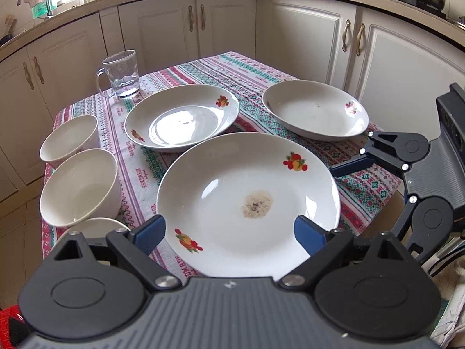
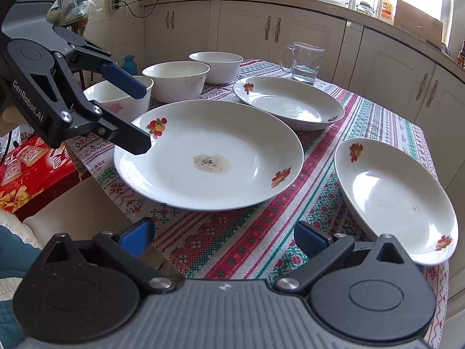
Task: Organize plates and bowls
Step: 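Move the left gripper to the brown-stained white plate's rim, then close the left gripper on the stained plate's rim and lift it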
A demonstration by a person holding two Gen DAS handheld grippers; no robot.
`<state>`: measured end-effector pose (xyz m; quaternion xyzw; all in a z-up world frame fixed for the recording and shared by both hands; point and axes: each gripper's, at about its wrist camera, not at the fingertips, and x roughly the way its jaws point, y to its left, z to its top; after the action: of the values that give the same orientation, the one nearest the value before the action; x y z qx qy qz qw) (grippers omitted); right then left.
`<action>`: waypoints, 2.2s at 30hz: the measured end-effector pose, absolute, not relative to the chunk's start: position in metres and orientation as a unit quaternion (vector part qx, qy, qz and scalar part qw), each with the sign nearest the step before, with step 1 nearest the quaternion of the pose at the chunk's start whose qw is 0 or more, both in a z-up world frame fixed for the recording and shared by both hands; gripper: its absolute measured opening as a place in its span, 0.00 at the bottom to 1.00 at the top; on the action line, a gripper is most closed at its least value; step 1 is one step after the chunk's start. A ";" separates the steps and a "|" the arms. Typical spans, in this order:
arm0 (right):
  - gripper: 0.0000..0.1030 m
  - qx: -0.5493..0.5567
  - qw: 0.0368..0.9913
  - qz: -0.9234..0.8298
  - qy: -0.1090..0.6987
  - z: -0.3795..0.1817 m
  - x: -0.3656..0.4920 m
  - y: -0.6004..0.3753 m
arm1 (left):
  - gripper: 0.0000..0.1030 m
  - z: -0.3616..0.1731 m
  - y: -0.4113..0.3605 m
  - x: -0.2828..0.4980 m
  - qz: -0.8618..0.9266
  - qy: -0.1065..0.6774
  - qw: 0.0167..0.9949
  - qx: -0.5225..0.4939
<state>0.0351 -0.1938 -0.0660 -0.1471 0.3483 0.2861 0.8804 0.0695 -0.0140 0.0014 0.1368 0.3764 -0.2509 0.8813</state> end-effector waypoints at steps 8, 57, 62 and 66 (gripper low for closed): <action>1.00 -0.134 0.878 0.306 0.343 -0.073 0.047 -0.189 | 0.92 -0.002 -0.017 0.104 -0.244 0.395 0.873 0.149; 1.00 -0.139 0.867 0.348 0.328 -0.075 0.057 -0.184 | 0.75 -0.028 -0.036 0.193 -0.309 0.526 0.772 0.179; 1.00 -0.137 0.865 0.350 0.334 -0.074 0.059 -0.184 | 0.73 -0.028 -0.036 0.191 -0.310 0.523 0.773 0.183; 1.00 -0.132 0.862 0.352 0.340 -0.072 0.062 -0.186 | 0.71 -0.026 -0.036 0.191 -0.311 0.523 0.774 0.178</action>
<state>0.0617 -0.1857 -0.0717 -0.1325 0.3400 0.3518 0.8620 0.1911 -0.0359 -0.0260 0.1777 0.5226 -0.3107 0.7738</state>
